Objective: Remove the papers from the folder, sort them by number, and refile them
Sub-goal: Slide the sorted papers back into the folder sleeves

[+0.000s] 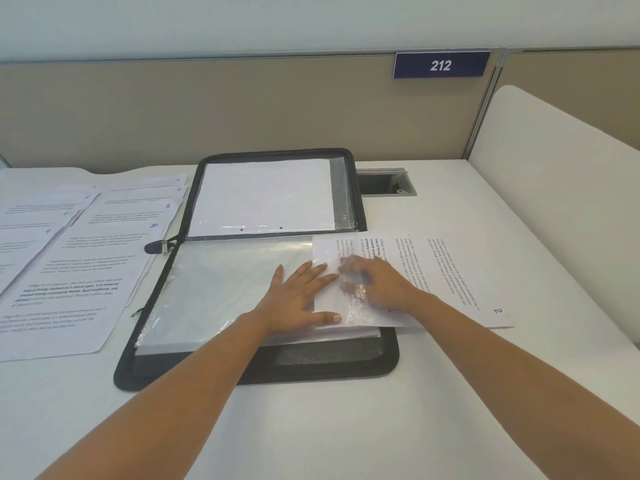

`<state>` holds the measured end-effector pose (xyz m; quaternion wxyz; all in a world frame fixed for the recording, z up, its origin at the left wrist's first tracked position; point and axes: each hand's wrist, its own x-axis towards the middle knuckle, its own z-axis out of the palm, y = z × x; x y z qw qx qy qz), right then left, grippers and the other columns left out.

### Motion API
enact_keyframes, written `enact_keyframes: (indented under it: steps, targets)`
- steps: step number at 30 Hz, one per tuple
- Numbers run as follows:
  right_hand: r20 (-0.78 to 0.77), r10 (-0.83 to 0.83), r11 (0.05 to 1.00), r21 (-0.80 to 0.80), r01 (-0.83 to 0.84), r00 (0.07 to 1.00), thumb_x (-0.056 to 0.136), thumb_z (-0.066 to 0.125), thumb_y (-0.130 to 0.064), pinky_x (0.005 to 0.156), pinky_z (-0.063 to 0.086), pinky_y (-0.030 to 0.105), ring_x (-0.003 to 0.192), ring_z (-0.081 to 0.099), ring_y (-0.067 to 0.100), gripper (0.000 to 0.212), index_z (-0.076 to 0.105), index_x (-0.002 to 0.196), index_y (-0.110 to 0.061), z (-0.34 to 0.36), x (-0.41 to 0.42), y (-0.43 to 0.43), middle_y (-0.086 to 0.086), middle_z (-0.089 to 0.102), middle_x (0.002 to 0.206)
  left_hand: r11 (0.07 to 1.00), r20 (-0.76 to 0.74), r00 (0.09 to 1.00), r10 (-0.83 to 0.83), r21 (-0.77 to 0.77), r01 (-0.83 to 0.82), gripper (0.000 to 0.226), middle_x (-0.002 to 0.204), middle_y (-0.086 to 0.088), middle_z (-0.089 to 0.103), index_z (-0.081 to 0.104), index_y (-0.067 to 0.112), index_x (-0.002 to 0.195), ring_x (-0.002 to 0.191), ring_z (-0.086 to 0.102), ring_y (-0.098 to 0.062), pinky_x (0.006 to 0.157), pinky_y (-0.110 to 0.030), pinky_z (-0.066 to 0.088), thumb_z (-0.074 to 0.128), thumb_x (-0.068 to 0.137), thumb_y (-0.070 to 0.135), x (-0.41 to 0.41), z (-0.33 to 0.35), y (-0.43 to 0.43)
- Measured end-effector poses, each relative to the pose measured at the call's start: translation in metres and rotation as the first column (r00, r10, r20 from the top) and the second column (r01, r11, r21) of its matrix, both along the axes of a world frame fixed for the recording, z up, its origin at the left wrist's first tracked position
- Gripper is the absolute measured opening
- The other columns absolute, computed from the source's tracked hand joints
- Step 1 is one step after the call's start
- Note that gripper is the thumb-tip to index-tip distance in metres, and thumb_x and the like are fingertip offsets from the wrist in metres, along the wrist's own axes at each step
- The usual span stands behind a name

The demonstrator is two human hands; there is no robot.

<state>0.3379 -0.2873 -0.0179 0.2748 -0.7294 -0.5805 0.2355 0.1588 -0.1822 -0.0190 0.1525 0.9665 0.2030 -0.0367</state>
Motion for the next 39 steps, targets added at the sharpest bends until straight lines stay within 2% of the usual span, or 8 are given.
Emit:
enact_keyframes:
  steps: [2,6,10,14,17,22,36,39]
  targets:
    - [-0.115,-0.148,0.988,0.024,0.152,0.982,0.090,0.061,-0.025,0.110,0.024,0.030,0.134,0.039,0.018,0.035,0.059,0.123,-0.015,0.006,0.003,-0.001,0.001,0.046,0.143,1.000,-0.020,1.000,-0.007,0.007,0.007,0.122,0.158,0.013,-0.003,0.009,0.041,0.148,0.145,-0.010,-0.009,0.113,-0.054,-0.013,-0.003,0.041,0.100,0.000,0.001,-0.001]
    - [0.182,-0.124,0.986,-0.085,0.141,0.976,0.097,0.046,-0.038,0.117,0.003,0.039,0.144,0.014,0.013,0.054,0.033,0.145,-0.019,0.003,0.009,-0.011,-0.004,0.022,0.156,1.000,-0.051,0.999,-0.011,0.022,0.012,0.122,0.158,0.011,-0.006,0.007,0.041,0.148,0.145,-0.013,-0.010,0.113,-0.054,-0.013,0.004,0.042,0.100,0.001,0.003,-0.004]
    - [0.129,-0.109,0.988,-0.092,0.122,0.986,0.099,0.039,-0.040,0.116,-0.003,0.032,0.146,0.002,0.012,0.060,0.016,0.151,-0.019,0.001,-0.008,-0.009,-0.004,0.011,0.158,0.999,-0.046,0.999,-0.010,0.030,0.012,0.121,0.158,0.010,-0.007,0.007,0.040,0.148,0.144,-0.013,-0.008,0.113,-0.049,-0.015,0.006,0.043,0.100,0.002,0.000,-0.004]
    - [0.151,-0.069,0.996,-0.037,0.075,0.986,0.101,0.037,-0.028,0.116,0.003,0.032,0.145,0.013,0.016,0.048,0.029,0.147,-0.015,0.003,-0.016,-0.004,-0.001,0.022,0.156,0.999,-0.025,1.000,-0.014,0.038,0.014,0.122,0.158,0.010,-0.005,0.008,0.039,0.149,0.145,-0.011,-0.009,0.114,-0.046,-0.015,-0.007,0.043,0.099,0.003,-0.002,-0.004]
    - [0.087,-0.300,0.952,0.082,0.293,0.950,0.099,0.040,-0.018,0.119,0.011,0.038,0.140,0.028,0.017,0.040,0.042,0.139,-0.016,0.001,-0.005,-0.011,-0.001,0.033,0.151,1.000,0.010,1.000,0.017,0.014,-0.017,0.114,0.159,0.009,-0.004,0.008,0.036,0.149,0.145,-0.009,-0.008,0.115,-0.042,-0.013,-0.004,0.052,0.095,0.005,0.000,-0.005]
    - [0.313,-0.528,0.835,0.024,0.549,0.789,0.101,0.032,-0.032,0.117,0.004,0.045,0.145,0.013,0.019,0.051,0.027,0.147,-0.012,-0.014,0.020,-0.032,0.004,0.022,0.156,0.999,-0.005,0.999,0.044,0.026,-0.044,0.085,0.159,0.006,-0.004,0.007,0.028,0.151,0.145,-0.008,-0.010,0.116,-0.038,-0.011,0.013,0.078,0.072,0.009,0.005,-0.011]
    - [0.186,-0.390,0.911,-0.067,0.407,0.902,0.103,0.026,-0.030,0.117,0.001,0.041,0.145,0.011,0.018,0.049,0.020,0.149,-0.013,-0.008,-0.005,-0.007,0.005,0.018,0.157,0.996,-0.015,0.996,0.091,0.011,-0.091,0.071,0.159,0.005,-0.005,0.006,0.027,0.151,0.146,-0.007,-0.011,0.118,-0.038,-0.006,0.031,0.093,0.060,0.015,0.005,-0.020]
    - [0.210,-0.461,0.878,-0.033,0.477,0.862,0.101,0.031,-0.034,0.117,0.003,0.045,0.145,0.014,0.018,0.050,0.025,0.147,-0.014,-0.007,0.005,-0.014,0.005,0.020,0.156,0.996,-0.006,0.996,0.093,0.004,-0.093,0.071,0.159,0.005,-0.004,0.007,0.027,0.151,0.146,-0.007,-0.011,0.117,-0.038,-0.006,0.031,0.093,0.060,0.014,0.006,-0.020]
